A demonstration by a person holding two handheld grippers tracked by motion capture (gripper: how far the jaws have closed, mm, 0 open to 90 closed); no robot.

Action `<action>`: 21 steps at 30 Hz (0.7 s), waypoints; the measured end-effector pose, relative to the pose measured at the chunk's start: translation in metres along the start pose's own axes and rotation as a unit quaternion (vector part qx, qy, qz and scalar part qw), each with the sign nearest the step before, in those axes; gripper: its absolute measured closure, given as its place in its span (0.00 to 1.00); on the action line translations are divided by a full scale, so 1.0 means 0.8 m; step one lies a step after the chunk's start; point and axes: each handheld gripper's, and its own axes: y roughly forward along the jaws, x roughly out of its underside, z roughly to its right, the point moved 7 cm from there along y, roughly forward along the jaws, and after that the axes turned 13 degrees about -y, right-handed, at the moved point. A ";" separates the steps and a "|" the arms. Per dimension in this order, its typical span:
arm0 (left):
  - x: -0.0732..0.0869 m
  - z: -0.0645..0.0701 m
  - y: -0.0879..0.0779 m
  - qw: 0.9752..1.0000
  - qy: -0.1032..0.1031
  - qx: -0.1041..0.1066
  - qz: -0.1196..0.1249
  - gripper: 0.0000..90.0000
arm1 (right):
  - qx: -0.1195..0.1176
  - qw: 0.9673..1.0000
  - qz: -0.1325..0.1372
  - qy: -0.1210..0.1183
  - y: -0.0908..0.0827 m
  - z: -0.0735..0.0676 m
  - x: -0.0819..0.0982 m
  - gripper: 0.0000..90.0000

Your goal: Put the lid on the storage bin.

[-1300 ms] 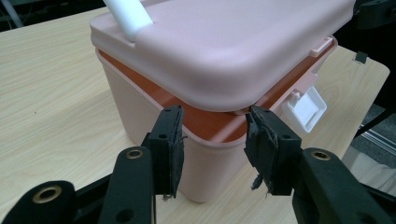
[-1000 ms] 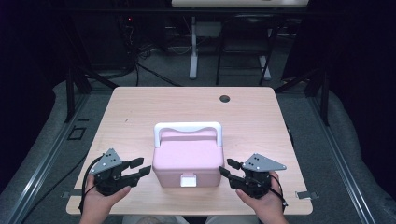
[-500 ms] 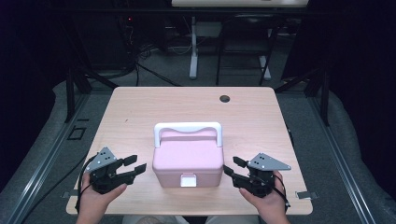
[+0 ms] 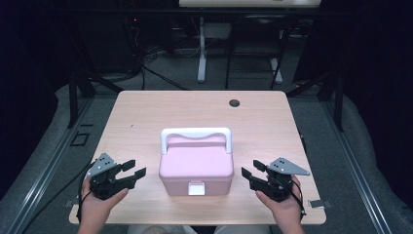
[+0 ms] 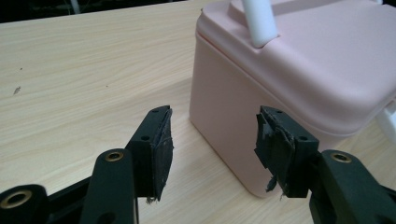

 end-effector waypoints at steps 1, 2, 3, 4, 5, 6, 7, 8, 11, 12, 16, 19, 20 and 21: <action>0.002 -0.002 0.001 1.000 0.001 -0.003 -0.002 0.50 | 0.002 1.000 -0.001 0.004 0.001 0.001 0.001 0.50; 0.003 -0.004 0.002 1.000 0.002 -0.005 -0.004 0.50 | 0.004 1.000 -0.003 0.005 0.002 0.004 0.003 0.50; 0.004 -0.005 0.004 1.000 0.000 -0.006 -0.004 0.50 | 0.005 1.000 -0.004 0.005 0.002 0.005 0.005 0.50; 0.006 -0.006 0.005 1.000 0.001 -0.009 -0.005 0.50 | 0.007 1.000 -0.004 0.005 0.003 0.006 0.006 0.50; 0.007 -0.007 0.007 1.000 -0.001 -0.008 -0.004 0.50 | 0.008 1.000 -0.005 0.005 0.004 0.007 0.008 0.50; 0.009 -0.008 0.008 1.000 -0.002 -0.010 -0.008 0.50 | 0.008 1.000 -0.007 0.005 0.005 0.008 0.010 0.50; 0.010 -0.009 0.010 1.000 -0.002 -0.008 -0.008 0.50 | 0.011 1.000 -0.008 0.005 0.007 0.009 0.012 0.50; 0.011 -0.009 0.012 1.000 -0.004 -0.009 -0.004 0.50 | 0.014 1.000 -0.011 0.002 0.008 0.010 0.014 0.50; 0.015 -0.012 0.015 1.000 -0.002 -0.009 -0.008 0.50 | 0.017 1.000 -0.011 0.006 0.011 0.013 0.019 0.49; 0.016 -0.013 0.016 1.000 -0.001 -0.010 -0.012 0.50 | 0.018 1.000 -0.012 0.007 0.011 0.014 0.020 0.49; 0.020 -0.014 0.021 1.000 0.000 -0.010 -0.014 0.50 | 0.018 1.000 -0.008 0.015 0.014 0.016 0.024 0.49; 0.022 -0.014 0.024 1.000 0.002 -0.007 -0.014 0.50 | 0.015 1.000 -0.004 0.015 0.018 0.015 0.028 0.49; 0.023 -0.014 0.025 1.000 0.004 -0.007 -0.013 0.49 | 0.016 1.000 -0.002 0.014 0.020 0.015 0.029 0.49; 0.024 -0.014 0.026 1.000 0.006 -0.006 -0.017 0.49 | 0.015 1.000 -0.001 0.014 0.022 0.014 0.030 0.49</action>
